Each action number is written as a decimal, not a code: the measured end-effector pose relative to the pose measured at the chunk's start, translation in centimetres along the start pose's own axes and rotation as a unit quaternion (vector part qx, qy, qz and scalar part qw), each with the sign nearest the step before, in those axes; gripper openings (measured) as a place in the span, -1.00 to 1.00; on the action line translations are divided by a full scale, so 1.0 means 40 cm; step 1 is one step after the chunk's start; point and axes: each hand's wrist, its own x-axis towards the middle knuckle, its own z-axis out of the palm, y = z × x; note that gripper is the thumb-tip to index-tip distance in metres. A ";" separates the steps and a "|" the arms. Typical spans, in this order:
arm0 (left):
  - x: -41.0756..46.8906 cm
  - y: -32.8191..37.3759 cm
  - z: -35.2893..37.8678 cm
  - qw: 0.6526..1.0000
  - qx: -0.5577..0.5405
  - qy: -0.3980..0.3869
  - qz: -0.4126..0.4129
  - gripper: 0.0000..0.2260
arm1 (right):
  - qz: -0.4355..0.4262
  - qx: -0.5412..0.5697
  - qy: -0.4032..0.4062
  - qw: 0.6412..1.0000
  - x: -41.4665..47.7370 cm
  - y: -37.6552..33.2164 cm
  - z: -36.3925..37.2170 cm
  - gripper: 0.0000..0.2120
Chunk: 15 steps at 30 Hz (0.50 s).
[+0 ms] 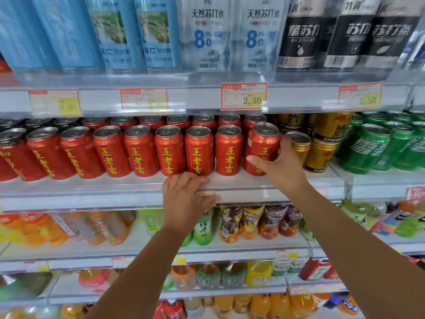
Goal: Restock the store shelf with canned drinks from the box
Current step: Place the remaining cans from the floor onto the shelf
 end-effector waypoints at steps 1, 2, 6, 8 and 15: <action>-0.001 0.000 0.000 1.000 0.001 -0.001 0.002 -0.56 | 0.002 -0.004 -0.001 1.000 0.004 0.005 0.006 -0.21; -0.001 0.000 0.001 1.000 0.002 -0.002 0.003 -0.55 | 0.005 -0.006 -0.001 1.000 0.006 0.010 0.013 -0.20; -0.001 0.000 0.003 1.000 0.012 0.001 0.004 -0.55 | 0.014 -0.009 0.006 1.000 -0.003 0.025 0.031 -0.18; -0.002 0.000 0.003 1.000 0.014 0.001 0.005 -0.55 | 0.011 -0.020 0.006 1.000 -0.006 0.027 0.033 -0.17; -0.006 0.003 0.003 1.000 0.016 0.010 0.006 -0.55 | 0.007 -0.024 -0.033 0.999 -0.016 0.031 0.016 -0.19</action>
